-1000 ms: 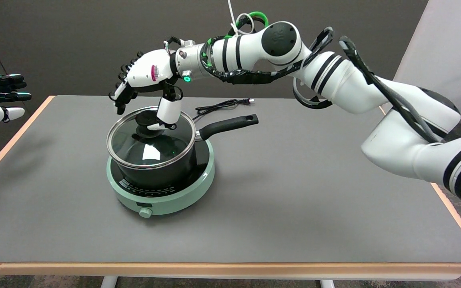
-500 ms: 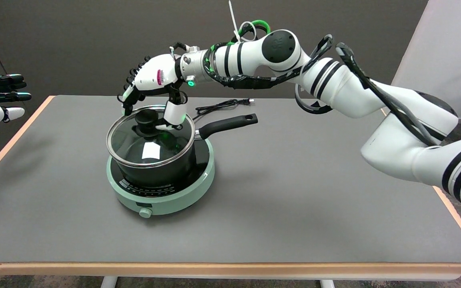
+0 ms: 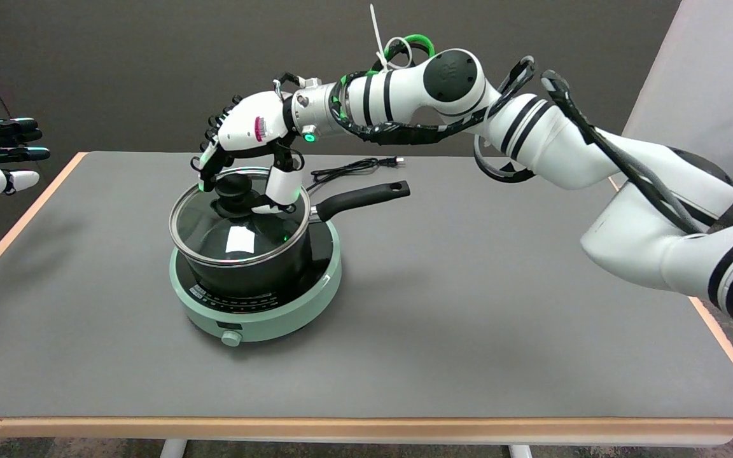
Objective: Pick up the pot lid.
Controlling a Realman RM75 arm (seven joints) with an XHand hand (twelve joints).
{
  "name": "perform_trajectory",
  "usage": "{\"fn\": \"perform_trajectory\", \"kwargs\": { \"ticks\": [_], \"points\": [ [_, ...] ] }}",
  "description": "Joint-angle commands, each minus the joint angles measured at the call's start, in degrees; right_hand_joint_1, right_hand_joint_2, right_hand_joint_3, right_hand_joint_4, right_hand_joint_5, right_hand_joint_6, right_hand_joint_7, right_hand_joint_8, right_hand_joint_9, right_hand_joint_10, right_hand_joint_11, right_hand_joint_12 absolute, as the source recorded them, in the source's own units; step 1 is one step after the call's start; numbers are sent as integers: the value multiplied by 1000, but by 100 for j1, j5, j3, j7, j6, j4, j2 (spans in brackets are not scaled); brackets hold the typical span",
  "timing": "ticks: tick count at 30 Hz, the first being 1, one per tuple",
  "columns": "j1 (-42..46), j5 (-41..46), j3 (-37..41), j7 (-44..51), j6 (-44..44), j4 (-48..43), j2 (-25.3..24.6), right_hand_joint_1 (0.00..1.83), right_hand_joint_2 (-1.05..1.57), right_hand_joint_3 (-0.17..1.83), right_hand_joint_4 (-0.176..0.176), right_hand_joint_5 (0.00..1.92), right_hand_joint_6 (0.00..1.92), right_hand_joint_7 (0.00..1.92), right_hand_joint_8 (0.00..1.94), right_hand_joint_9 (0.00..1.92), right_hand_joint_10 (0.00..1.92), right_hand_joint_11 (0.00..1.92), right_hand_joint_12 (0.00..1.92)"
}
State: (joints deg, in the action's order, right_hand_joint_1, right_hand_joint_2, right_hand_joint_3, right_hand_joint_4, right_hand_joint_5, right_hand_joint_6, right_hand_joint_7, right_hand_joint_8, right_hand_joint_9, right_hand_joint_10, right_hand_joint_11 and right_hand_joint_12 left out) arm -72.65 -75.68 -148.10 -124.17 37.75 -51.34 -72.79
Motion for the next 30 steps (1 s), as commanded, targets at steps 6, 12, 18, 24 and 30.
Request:
{"fn": "perform_trajectory", "kwargs": {
  "ticks": [6,12,18,24,30],
  "points": [
    [-11,28,13,-5,-29,-354,292,853,623,895,123,519,366,519,304,560,387,264,363],
    [-10,63,0,-5,-70,-327,282,856,651,851,130,571,456,541,453,604,450,285,344],
    [-2,124,-8,-5,-25,-301,244,853,663,833,133,580,491,564,537,617,502,298,339],
    [30,247,-19,-5,4,-298,236,853,665,827,135,584,498,564,565,613,546,303,338],
    [36,317,-23,-9,118,-383,236,868,651,853,144,558,387,575,454,614,554,298,358]
  ]
}}
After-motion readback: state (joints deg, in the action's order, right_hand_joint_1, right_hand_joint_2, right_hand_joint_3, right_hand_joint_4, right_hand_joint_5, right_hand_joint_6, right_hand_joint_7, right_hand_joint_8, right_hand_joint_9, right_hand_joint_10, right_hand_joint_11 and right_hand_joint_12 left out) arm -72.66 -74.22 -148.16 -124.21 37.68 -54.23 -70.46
